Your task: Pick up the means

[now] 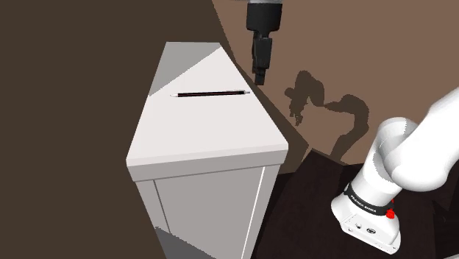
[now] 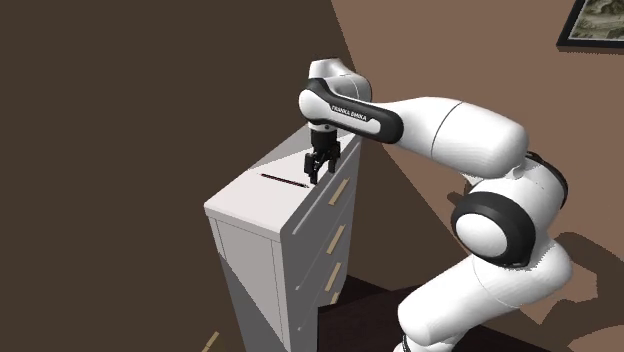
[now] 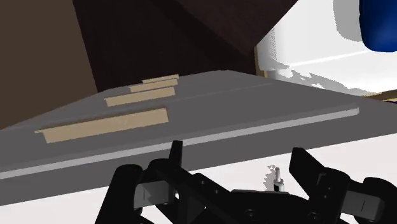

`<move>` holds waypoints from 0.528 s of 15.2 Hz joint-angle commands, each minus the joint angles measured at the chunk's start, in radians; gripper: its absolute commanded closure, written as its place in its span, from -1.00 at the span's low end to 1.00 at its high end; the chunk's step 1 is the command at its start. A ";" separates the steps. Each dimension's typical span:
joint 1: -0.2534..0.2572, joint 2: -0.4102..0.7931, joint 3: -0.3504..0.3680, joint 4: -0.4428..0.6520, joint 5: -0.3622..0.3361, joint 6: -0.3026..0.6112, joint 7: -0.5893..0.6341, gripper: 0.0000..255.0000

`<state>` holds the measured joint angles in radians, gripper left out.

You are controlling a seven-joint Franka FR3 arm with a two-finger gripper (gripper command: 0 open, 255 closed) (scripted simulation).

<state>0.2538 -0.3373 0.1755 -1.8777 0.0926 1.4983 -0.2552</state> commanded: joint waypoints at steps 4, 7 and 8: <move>0.056 0.083 0.053 0.152 0.000 -0.064 -0.070 -1.00; 0.057 0.069 0.053 0.096 0.003 -0.022 -0.074 -1.00; 0.057 0.064 0.053 0.078 0.004 -0.008 -0.075 -1.00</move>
<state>0.3101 -0.2690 0.2284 -1.7831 0.0957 1.4772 -0.3281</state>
